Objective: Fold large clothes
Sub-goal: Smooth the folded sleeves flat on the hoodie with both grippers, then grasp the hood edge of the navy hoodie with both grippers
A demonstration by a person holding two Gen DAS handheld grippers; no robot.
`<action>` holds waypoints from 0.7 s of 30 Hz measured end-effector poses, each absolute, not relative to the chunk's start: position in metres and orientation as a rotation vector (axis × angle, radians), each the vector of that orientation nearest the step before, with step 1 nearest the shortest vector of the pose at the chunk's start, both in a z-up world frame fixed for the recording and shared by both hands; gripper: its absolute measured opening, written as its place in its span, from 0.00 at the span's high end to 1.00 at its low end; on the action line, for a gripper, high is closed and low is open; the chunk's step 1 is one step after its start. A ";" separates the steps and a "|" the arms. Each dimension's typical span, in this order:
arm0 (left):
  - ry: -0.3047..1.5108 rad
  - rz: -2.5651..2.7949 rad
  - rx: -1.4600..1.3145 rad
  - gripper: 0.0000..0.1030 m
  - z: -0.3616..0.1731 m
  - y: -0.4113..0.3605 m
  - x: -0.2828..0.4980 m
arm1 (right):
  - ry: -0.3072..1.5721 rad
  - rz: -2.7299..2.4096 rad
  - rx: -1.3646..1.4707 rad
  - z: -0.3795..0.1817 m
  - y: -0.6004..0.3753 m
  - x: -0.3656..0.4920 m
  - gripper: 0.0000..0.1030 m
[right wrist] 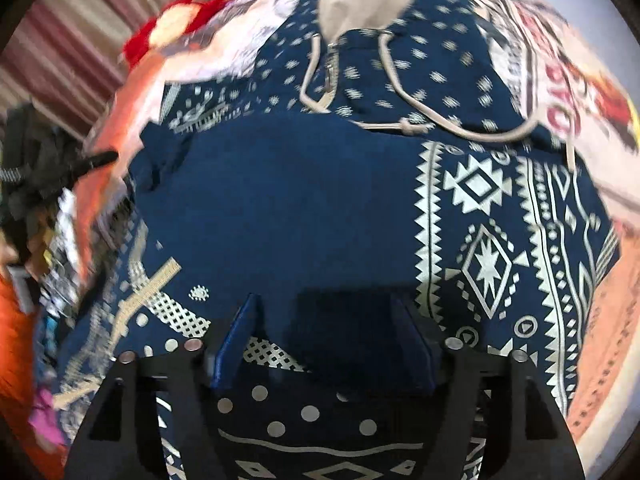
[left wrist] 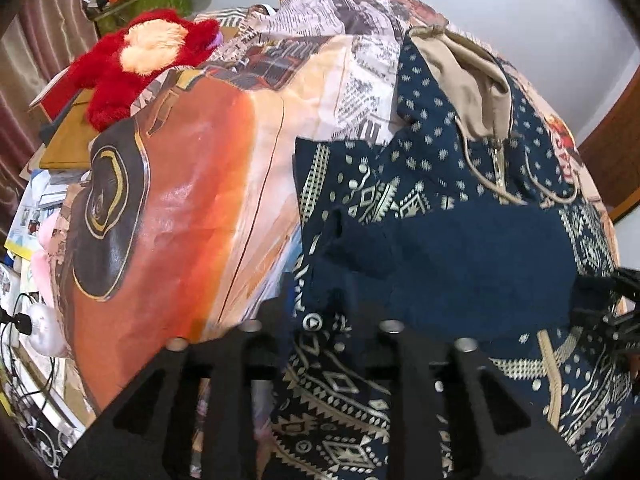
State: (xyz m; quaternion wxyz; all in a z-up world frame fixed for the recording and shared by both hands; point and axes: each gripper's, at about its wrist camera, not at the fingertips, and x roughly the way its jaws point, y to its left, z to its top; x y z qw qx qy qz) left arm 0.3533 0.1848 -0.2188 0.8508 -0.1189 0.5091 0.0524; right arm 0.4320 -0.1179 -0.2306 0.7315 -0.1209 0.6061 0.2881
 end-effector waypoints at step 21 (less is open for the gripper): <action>0.913 0.033 -0.081 0.24 -0.138 0.141 0.492 | 1.018 0.479 -0.003 -0.116 -0.161 0.531 0.21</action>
